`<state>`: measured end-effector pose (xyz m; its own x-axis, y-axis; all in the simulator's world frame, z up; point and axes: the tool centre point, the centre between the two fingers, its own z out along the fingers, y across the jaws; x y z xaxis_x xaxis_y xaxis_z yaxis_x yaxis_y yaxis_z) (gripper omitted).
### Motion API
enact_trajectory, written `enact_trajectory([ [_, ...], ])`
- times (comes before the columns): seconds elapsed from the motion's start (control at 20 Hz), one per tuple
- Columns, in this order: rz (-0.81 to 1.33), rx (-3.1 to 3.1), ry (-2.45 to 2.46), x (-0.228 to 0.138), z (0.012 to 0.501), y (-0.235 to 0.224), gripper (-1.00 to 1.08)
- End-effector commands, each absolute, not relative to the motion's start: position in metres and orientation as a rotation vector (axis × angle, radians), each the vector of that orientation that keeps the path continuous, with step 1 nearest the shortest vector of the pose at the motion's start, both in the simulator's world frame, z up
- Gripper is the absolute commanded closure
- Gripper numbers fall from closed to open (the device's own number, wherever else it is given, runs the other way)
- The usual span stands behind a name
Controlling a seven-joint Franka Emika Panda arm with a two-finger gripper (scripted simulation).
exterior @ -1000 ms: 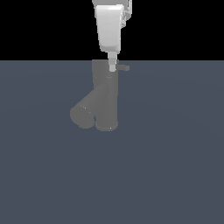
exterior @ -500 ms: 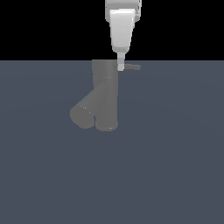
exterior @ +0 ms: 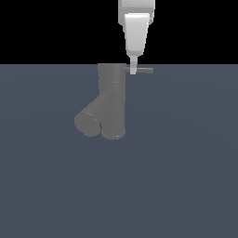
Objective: Turn on the faucet by rotating a designated handle.
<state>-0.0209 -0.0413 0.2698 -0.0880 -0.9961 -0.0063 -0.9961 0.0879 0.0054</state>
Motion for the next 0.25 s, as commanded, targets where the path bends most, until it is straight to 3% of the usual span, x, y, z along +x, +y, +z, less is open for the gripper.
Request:
enact_trajectory([
  [0.0,0.0,-2.052,2.378,-0.0181,0.27,-0.0804,1.08],
  [0.2,0.0,-2.048,2.382,-0.0138,0.27,-0.0877,1.08],
])
